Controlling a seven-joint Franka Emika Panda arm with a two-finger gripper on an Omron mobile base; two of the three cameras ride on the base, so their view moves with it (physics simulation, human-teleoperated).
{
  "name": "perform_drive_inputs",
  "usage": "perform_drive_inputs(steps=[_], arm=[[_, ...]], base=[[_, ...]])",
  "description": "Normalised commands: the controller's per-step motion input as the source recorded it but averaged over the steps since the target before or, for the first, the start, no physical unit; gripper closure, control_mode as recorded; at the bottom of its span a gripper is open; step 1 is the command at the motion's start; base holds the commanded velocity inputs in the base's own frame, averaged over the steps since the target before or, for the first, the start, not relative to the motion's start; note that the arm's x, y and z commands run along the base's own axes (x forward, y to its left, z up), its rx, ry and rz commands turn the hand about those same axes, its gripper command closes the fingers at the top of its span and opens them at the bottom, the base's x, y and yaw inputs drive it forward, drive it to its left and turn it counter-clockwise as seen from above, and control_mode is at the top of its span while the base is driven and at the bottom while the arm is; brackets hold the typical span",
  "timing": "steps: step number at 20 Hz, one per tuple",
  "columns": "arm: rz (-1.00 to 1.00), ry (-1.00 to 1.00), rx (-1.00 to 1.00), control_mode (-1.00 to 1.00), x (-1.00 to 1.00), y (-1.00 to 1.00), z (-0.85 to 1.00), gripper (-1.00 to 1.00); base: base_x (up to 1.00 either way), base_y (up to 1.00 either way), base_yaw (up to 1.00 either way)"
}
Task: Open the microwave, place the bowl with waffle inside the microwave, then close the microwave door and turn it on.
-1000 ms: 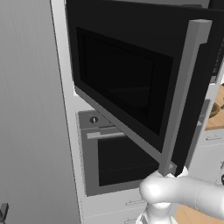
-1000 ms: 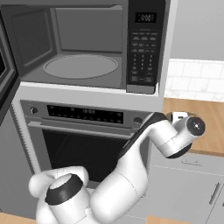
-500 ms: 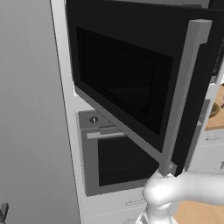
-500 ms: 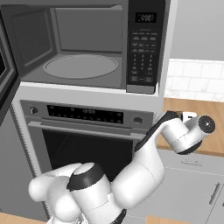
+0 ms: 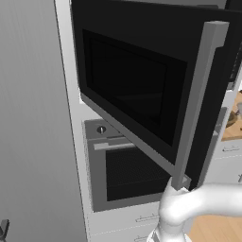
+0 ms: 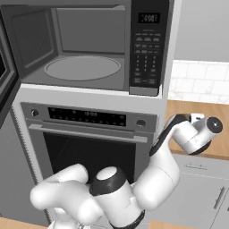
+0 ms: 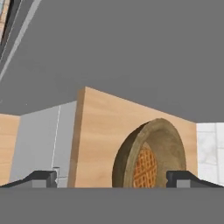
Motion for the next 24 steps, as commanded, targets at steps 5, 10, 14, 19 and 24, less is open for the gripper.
perform_drive_inputs(steps=[5,10,14,19,24], arm=[[-0.03,0.0,0.01,-1.0,0.29,-0.12,-0.2,-1.0],[0.0,0.01,0.0,-1.0,0.31,-0.19,-0.29,-1.0],[0.0,0.03,0.0,-1.0,0.38,-0.18,-0.34,-1.0],[0.0,0.04,0.0,-1.0,0.45,-0.17,-0.36,-1.0],[0.0,0.04,0.0,-1.0,0.52,-0.18,-0.36,-1.0]], base=[[0.0,0.0,0.0],[0.0,0.0,0.0],[0.0,0.0,0.0],[0.0,0.0,0.0],[0.0,0.0,0.0]])
